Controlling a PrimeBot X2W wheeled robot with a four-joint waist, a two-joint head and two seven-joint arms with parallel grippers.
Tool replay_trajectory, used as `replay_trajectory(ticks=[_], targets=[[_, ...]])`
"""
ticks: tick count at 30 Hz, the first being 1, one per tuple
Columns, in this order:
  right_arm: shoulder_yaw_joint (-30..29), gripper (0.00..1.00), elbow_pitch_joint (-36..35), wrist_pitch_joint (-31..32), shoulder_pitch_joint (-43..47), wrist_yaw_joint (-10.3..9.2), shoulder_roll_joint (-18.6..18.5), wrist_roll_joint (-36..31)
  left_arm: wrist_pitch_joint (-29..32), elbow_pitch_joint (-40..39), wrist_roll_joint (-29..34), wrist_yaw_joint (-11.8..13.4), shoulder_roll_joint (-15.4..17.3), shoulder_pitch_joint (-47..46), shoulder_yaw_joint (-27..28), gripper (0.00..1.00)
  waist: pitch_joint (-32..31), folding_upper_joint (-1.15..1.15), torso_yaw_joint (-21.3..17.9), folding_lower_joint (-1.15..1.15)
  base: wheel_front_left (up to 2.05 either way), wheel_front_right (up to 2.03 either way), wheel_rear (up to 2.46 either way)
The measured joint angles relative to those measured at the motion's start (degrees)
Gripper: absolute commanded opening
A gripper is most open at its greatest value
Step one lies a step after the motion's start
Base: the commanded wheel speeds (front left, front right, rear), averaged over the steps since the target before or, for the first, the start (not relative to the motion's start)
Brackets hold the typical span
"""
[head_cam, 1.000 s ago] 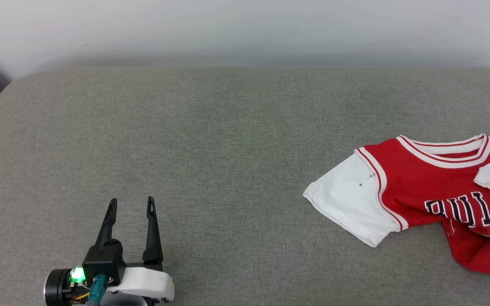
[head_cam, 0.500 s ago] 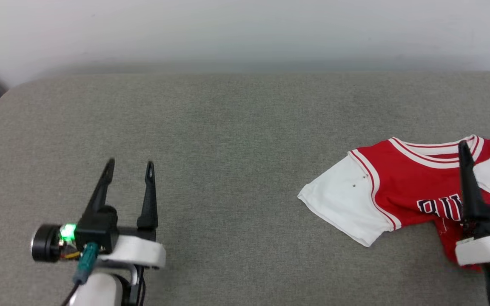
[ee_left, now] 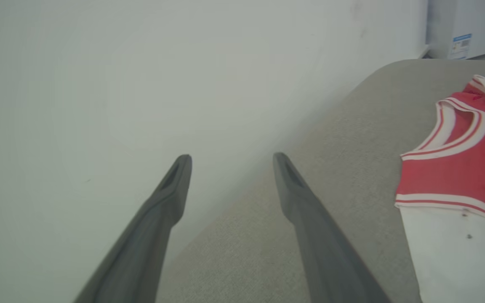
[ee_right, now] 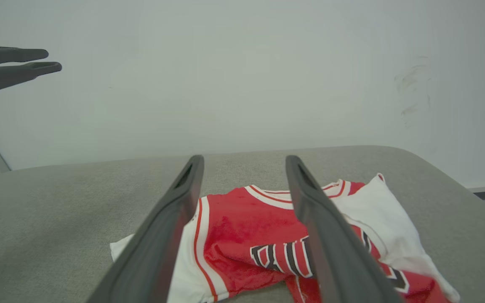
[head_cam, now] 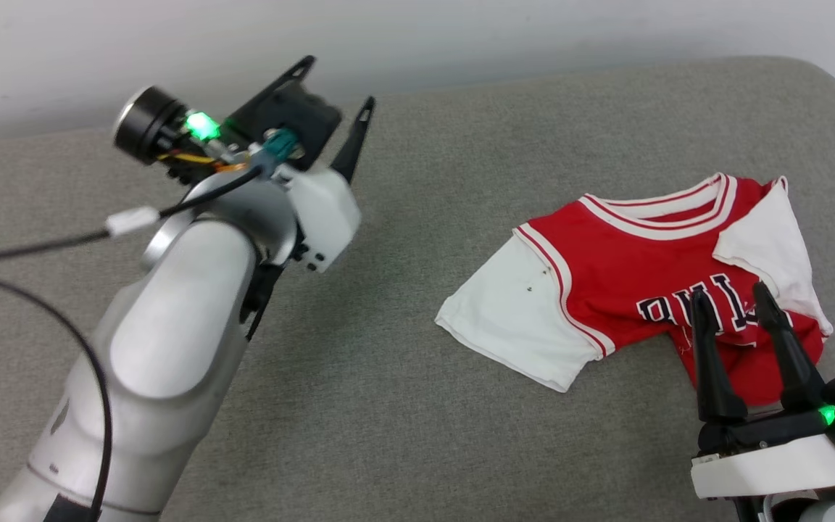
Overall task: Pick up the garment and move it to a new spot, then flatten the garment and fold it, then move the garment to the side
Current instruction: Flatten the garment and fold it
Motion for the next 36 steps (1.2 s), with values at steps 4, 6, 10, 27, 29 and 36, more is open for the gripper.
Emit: replay_trajectory(ticks=[4,6,10,27,29,36], targets=[[0.86,1.0,0.29,-0.76,-0.36,0.0,0.63,0.12,12.27,2.21,-11.67,-0.05,1.59,-9.76,-13.41,1.0,2.29,0.0,-1.73,0.0,0.0,0.0,0.0],[1.31,1.0,0.55,-1.21,-0.71,0.0,0.86,-0.1,18.97,2.35,-17.28,-0.05,3.27,-14.06,-20.93,1.0,3.56,0.0,-2.56,0.0,0.0,0.0,0.0],[2.0,1.0,1.35,-1.75,-2.35,0.0,1.22,-0.05,31.64,1.41,-30.61,-0.05,6.15,-20.63,-33.59,1.0,6.06,0.0,-4.28,0.0,0.0,0.0,0.0],[5.1,1.0,2.98,-2.59,-8.96,0.0,2.08,0.88,62.39,-13.49,-41.46,-0.05,10.6,-26.96,-48.51,1.0,16.55,0.0,-10.45,0.0,0.0,0.0,0.0],[5.36,1.0,2.96,-2.59,-9.77,0.0,2.14,0.98,63.92,-14.81,-40.67,-0.05,11.15,-26.13,-48.45,1.0,17.66,0.0,-11.07,0.0,0.0,0.0,0.0],[6.2,1.0,3.03,-2.6,-11.34,0.0,2.27,1.65,67.36,-19.04,-38.36,-0.05,13.89,-25.1,-47.6,1.0,20.22,0.0,-12.73,0.0,0.0,0.0,0.0]])
